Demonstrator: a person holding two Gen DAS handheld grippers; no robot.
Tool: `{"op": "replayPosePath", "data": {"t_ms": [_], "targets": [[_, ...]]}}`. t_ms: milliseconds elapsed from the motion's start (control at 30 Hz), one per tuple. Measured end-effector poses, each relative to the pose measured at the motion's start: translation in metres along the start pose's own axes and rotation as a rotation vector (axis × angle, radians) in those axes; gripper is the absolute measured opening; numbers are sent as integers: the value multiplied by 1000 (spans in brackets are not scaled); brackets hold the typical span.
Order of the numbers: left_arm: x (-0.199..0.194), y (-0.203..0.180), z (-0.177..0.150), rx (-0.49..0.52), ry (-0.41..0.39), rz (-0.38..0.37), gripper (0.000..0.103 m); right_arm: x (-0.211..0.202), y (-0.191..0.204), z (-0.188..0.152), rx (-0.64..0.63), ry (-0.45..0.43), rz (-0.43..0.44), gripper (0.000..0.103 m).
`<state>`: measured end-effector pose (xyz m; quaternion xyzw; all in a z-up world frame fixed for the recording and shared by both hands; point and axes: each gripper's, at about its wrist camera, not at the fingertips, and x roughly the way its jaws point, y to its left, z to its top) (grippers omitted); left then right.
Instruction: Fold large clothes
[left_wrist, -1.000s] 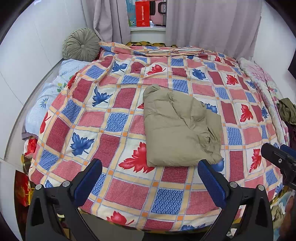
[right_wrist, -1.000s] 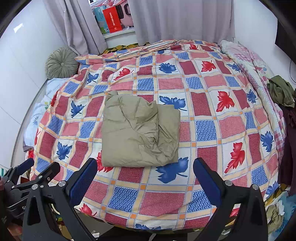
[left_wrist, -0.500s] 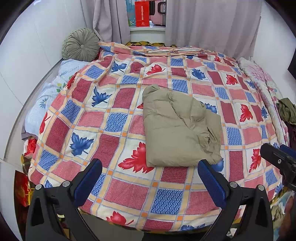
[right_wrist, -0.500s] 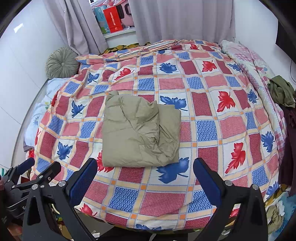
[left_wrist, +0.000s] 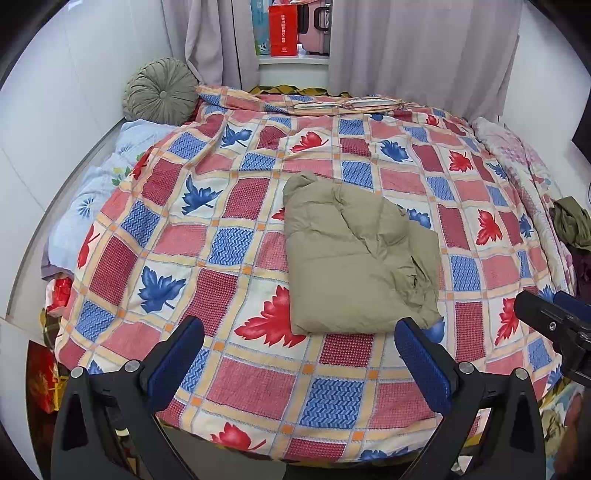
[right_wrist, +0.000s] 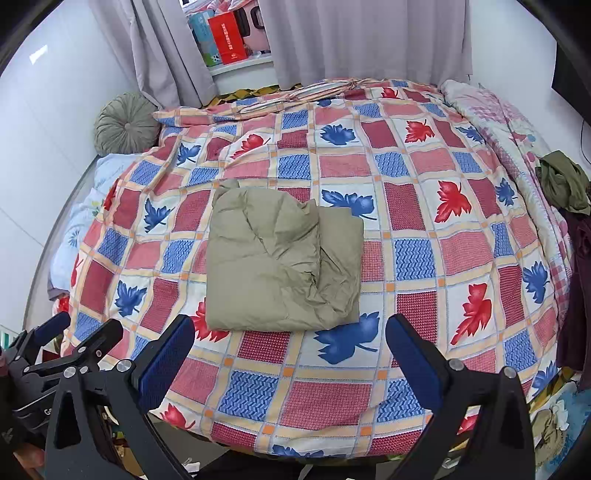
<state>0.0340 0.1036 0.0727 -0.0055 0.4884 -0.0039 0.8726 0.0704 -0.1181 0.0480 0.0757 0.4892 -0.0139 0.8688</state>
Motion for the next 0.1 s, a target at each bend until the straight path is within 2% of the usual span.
{"op": "replayPosePath", "data": {"t_ms": [100], "targets": [[0,-1,0,0,3,1,103,0,0,0,1,1,0,103]]}}
